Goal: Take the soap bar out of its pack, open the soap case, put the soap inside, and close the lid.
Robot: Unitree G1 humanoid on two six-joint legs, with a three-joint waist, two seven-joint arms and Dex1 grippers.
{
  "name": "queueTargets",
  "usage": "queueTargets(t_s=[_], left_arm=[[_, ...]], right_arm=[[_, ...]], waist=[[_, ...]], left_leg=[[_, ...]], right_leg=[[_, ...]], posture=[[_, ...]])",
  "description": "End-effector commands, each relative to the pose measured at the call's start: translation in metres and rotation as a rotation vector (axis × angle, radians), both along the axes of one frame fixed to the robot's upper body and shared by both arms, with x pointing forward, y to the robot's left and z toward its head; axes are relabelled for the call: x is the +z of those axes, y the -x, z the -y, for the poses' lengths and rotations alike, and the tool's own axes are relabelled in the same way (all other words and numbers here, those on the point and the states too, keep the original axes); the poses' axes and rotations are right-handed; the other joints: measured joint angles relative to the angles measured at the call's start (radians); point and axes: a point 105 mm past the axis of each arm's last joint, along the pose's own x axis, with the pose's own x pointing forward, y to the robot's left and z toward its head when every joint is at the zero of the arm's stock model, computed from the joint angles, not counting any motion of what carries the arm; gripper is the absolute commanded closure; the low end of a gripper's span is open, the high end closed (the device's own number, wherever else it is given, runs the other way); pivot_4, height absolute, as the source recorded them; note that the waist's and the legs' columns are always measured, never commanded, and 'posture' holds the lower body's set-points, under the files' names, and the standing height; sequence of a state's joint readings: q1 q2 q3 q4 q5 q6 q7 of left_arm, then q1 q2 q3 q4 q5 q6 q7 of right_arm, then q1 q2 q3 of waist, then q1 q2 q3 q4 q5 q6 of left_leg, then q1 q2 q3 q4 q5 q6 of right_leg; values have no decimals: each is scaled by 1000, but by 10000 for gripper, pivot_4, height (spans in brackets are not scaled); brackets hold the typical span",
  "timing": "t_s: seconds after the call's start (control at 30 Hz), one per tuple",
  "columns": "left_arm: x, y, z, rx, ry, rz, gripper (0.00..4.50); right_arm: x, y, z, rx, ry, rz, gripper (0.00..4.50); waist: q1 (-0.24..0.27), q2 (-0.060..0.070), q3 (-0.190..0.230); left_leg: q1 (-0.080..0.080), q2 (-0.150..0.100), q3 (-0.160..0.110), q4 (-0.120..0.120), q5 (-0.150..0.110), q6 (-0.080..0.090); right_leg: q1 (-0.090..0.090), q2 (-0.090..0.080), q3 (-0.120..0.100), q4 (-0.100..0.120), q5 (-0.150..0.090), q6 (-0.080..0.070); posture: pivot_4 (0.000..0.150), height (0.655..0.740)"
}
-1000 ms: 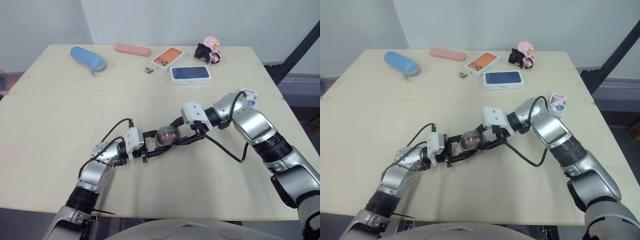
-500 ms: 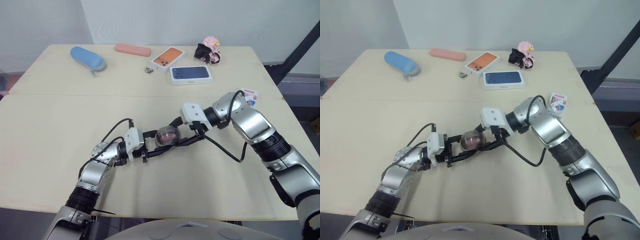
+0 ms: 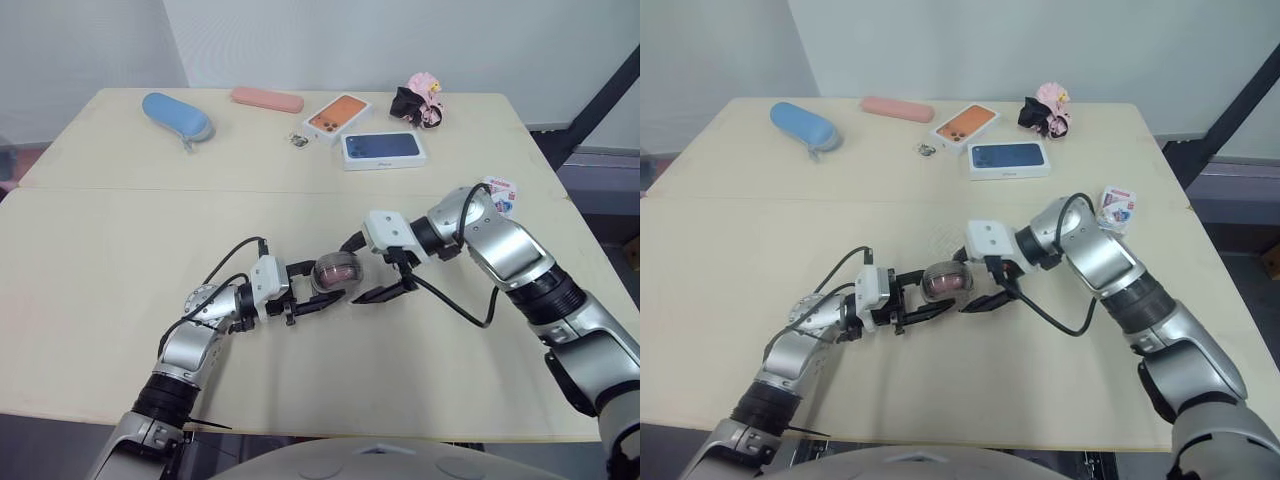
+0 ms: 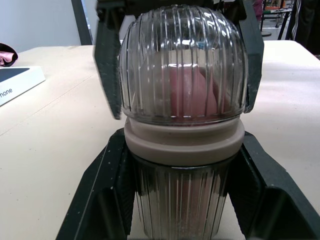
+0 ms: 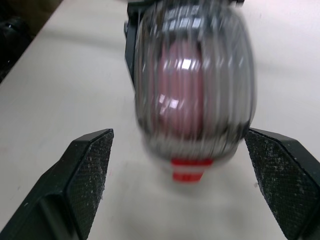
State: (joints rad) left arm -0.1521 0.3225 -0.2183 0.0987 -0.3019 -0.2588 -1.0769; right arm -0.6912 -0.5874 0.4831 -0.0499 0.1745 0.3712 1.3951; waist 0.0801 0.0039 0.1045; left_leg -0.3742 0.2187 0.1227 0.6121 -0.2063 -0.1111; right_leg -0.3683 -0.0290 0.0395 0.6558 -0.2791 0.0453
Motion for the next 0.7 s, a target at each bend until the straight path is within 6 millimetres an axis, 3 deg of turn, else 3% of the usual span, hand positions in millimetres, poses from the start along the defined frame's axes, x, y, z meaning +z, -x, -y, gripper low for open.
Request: queueTargets(t_s=[0.03,0.17,0.2,0.37,0.53,0.6,0.7], left_arm=[[-1,-1,-2,12,-20,8,25704],[0,-2,-3,12,-19,9,25704],[0,-2,-4,11,-18,9,25704],[3,-5,-5,6,-10,5,25704],[3,-6,-6,-5,-11,-3,25704],[3,-6,-5,-11,-13,-5,25704],[4,-6,-5,-13,-16,-3,25704]], right_arm=[[5,-6,20,-58,-1,25,442],[9,-17,48,-185,-30,11,442],[13,-22,52,-226,-56,2,5763],[37,-38,65,-319,-166,16,21591],[66,-26,56,-266,-283,2,39566],[75,-12,42,-206,-310,-7,44103],[79,2,23,-148,-329,-11,44103]], waist=[[0,0,0],[0,0,0],[-1,0,0],[-2,0,0],[0,0,0],[0,0,0],[1,0,0]], left_leg=[[0,0,0,0,0,0],[0,0,0,0,0,0],[0,0,0,0,0,0],[0,0,0,0,0,0],[-1,0,0,0,0,0],[-1,0,0,0,0,0],[0,0,0,0,0,0]], right_leg=[[0,0,0,0,0,0],[0,0,0,0,0,0],[0,0,0,0,0,0],[1,0,1,0,0,0],[0,1,1,0,0,0],[1,1,1,0,0,0],[0,1,1,0,0,0]], posture=[[1500,7400],[1500,7400],[1500,7400],[1500,7400],[1500,7400],[1500,7400],[1500,7400]])
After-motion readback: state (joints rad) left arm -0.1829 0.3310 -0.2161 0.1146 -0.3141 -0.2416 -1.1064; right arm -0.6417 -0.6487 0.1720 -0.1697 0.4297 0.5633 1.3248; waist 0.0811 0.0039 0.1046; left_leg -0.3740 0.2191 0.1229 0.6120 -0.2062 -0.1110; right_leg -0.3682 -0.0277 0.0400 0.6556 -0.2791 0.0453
